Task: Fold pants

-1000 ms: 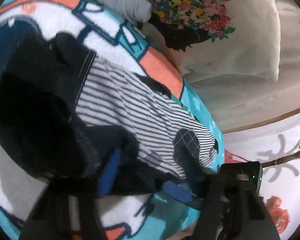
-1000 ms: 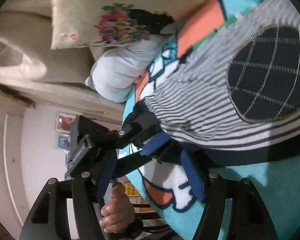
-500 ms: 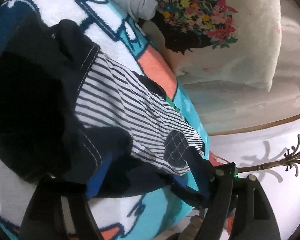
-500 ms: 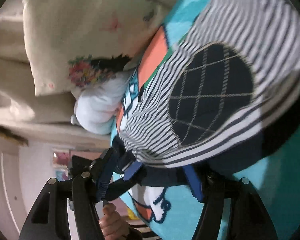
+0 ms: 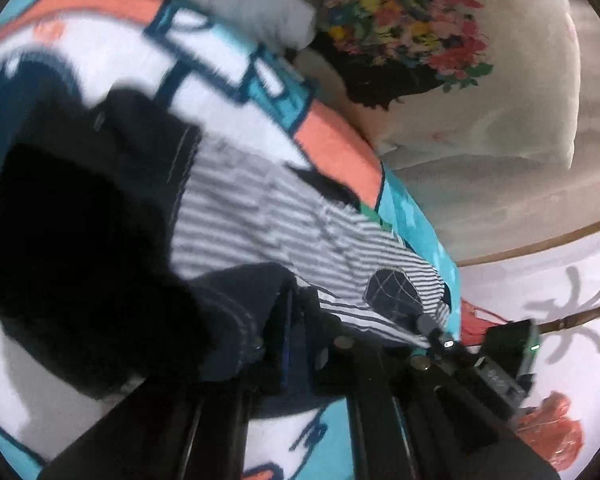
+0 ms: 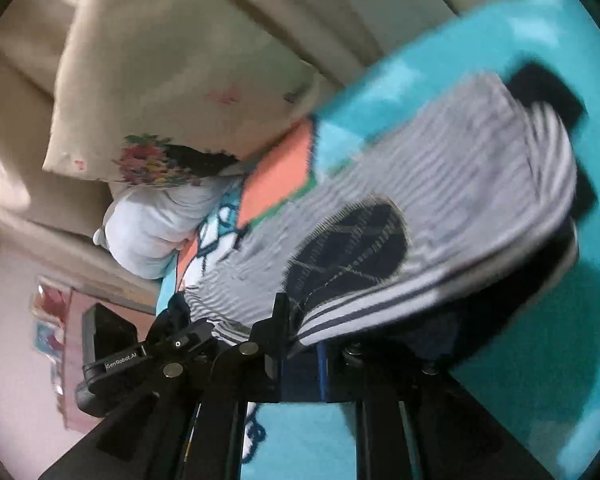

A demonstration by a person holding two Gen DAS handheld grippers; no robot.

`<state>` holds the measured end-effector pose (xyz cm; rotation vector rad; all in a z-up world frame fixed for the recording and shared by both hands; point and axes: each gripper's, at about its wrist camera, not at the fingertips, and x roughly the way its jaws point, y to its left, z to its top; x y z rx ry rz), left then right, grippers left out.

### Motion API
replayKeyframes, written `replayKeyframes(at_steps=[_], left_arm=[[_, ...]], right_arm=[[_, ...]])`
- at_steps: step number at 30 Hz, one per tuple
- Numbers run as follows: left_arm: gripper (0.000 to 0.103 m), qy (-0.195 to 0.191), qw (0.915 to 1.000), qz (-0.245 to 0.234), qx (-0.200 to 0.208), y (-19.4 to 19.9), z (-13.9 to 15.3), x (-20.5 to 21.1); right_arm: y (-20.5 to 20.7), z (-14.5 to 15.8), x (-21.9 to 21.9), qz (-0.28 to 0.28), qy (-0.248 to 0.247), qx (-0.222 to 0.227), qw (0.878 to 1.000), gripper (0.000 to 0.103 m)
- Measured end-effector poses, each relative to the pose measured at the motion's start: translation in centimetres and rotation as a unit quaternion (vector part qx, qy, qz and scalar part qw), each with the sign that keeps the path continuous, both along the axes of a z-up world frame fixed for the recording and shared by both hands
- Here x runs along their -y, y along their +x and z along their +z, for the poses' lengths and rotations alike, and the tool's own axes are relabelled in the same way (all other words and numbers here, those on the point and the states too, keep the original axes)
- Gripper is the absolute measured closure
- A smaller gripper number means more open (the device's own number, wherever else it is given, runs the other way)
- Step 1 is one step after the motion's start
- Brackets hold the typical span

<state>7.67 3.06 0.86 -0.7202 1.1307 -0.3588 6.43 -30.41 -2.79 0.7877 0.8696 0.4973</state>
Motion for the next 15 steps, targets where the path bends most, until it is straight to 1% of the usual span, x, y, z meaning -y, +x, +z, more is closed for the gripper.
replayKeyframes(at_steps=[3,6,9,10,12,13,14,15], left_arm=[[0.098,0.02,0.9998,-0.003,0.005,2.2,1.1,0.3],[0.098,0.047,0.9985,0.005,0.027,5.3,2.3,0.8],[0.097,0.066,0.9965,0.023,0.047,8.2,2.5,0.5],[0.097,0.072,0.9956,0.034,0.048,8.9,2.4,0.3],[0.096,0.087,0.9937,0.052,0.047,9.9,2.2,0.0],[0.095,0.09,0.9935,0.049,0.05,10.0,2.3,-0.2],[0.088,0.088,0.9938,0.043,0.054,9.8,2.5,-0.4],[0.078,0.084,0.994,0.04,0.058,9.5,2.8,-0.6]], right_arm=[[2.5,1.5,0.1,-0.001,-0.01,0.005,1.0,0.09],[5.8,2.9,0.1,-0.015,-0.028,0.018,0.999,0.09],[10.1,3.1,0.1,-0.032,-0.05,0.023,0.998,0.09],[11.2,3.0,0.0,-0.043,-0.066,0.026,0.997,0.09],[13.3,2.4,-0.4,-0.057,-0.123,0.025,0.99,0.087],[14.0,2.0,-0.4,-0.059,-0.144,0.019,0.988,0.075],[14.7,1.5,-0.3,-0.061,-0.162,0.011,0.985,0.059],[14.9,1.2,0.1,-0.063,-0.16,0.008,0.985,0.055]])
